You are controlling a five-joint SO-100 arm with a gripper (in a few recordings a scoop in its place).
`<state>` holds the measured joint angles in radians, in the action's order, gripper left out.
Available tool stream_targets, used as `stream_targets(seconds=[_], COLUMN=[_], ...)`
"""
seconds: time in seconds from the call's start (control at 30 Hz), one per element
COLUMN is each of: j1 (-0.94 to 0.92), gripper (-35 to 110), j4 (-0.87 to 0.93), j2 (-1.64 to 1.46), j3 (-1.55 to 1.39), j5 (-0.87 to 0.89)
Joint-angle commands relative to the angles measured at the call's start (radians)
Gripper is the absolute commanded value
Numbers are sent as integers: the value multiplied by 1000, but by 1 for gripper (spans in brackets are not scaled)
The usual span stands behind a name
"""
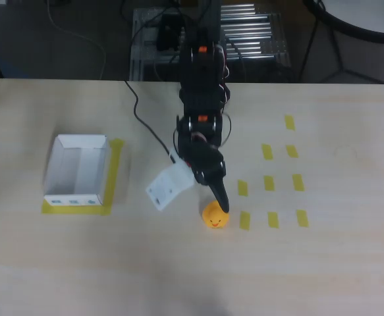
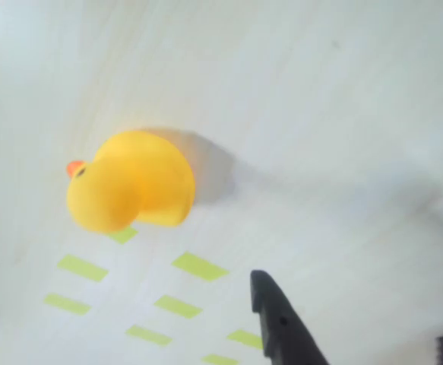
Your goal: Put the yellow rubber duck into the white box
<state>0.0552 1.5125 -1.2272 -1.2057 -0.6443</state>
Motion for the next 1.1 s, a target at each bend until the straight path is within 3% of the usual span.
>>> stream_targets(seconds=[0.0,0.4,0.8,1.07], j1=[37,34,35,23], gripper=[53,51,48,29], j4=[25,25,3,-8], j2=[78,250,328,431], j3=[201,336,391,471], j5=[-120,-347,-419,-408])
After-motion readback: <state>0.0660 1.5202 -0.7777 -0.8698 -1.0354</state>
